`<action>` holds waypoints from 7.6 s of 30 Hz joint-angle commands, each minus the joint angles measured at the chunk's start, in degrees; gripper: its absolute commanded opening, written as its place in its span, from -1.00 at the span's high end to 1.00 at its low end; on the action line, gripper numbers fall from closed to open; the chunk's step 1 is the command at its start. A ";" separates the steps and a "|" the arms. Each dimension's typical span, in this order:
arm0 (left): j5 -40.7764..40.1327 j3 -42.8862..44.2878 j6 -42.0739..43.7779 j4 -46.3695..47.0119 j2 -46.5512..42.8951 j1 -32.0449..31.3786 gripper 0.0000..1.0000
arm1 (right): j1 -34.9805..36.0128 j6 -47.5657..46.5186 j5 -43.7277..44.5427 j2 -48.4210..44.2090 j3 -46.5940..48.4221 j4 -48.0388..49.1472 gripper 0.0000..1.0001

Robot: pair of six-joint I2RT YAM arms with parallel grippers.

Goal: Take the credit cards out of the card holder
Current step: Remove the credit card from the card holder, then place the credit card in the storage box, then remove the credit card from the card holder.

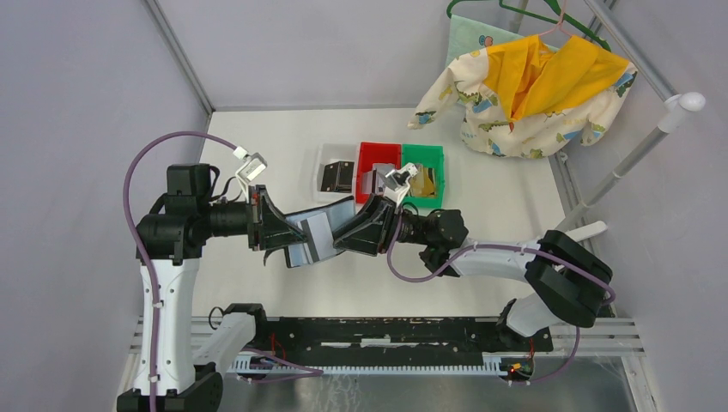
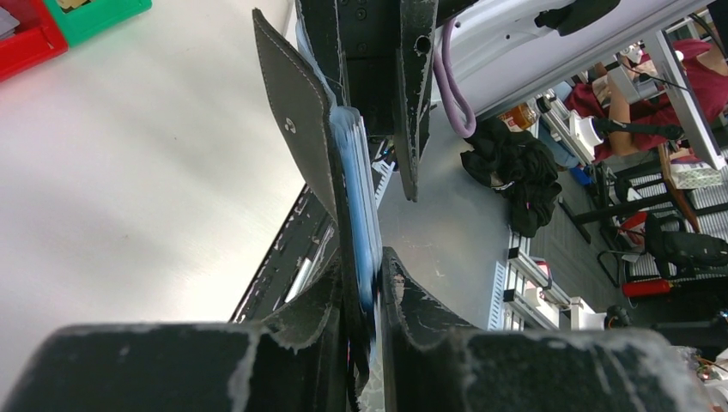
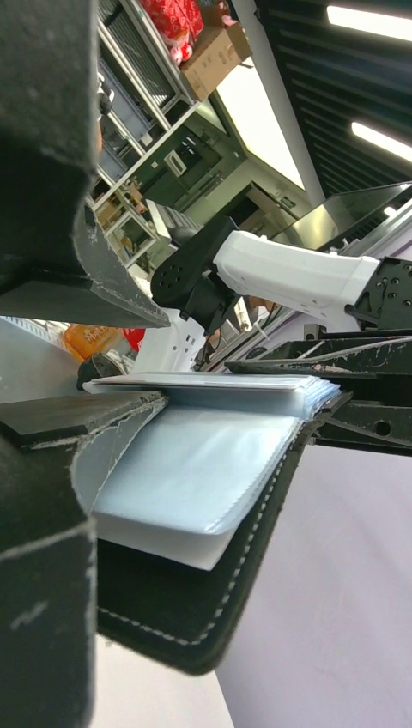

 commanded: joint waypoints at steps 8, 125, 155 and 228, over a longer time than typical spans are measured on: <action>-1.65 0.86 -6.00 5.60 -1.14 0.25 0.64 | 2.25 -1.47 -0.95 2.91 4.54 -2.19 0.41; -1.98 2.21 -11.39 9.53 -2.05 0.25 0.96 | -31.39 -37.10 7.60 7.44 19.60 -68.49 1.00; -1.01 3.10 -12.13 9.84 -3.38 0.25 0.97 | -24.00 -47.36 37.15 15.76 34.25 -79.64 0.17; 1.44 1.06 18.44 -7.58 -3.54 0.25 0.45 | -6.50 -25.85 -26.82 -0.28 29.17 -32.46 1.00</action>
